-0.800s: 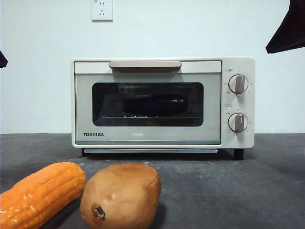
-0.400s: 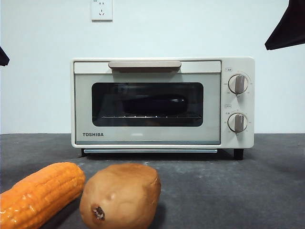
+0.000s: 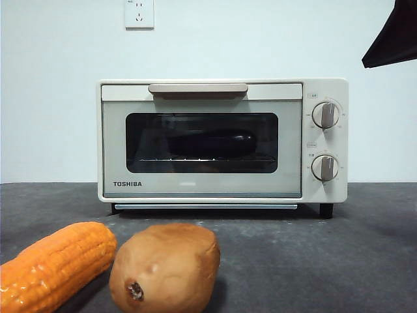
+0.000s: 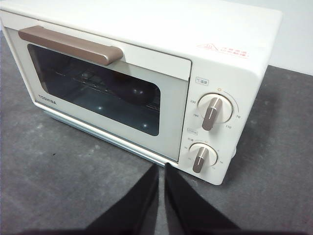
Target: Take the eggplant from the table,put the eggplant in the oven
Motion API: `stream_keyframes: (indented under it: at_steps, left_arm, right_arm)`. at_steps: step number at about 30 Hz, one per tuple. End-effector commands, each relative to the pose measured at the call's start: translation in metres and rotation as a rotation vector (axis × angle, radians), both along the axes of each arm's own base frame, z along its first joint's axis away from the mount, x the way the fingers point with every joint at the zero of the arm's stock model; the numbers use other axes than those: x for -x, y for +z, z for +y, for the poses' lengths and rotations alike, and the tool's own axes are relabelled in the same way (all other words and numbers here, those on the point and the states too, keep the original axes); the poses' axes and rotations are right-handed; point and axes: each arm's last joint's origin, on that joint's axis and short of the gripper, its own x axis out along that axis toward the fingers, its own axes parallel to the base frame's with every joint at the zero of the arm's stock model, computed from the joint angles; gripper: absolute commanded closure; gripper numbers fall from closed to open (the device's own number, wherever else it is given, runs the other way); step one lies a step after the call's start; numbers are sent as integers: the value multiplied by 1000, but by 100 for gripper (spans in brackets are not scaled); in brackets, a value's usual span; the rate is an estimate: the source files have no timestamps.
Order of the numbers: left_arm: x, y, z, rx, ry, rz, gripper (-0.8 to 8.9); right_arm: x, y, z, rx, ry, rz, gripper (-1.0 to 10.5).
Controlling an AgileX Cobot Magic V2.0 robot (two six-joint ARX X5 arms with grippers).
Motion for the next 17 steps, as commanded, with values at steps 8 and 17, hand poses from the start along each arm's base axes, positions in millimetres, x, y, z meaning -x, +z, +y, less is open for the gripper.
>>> stream_keyframes:
  at_steps: [8, 17]
  left_arm:
    - [-8, -70, 15, -37, 199, -37, 809]
    - [-15, -114, 18, -42, 223, 71, 809]
  right_arm:
    - [0, 2, 1, -14, -1, -9, 943]
    - [0, 2, 1, -14, -1, -9, 943]
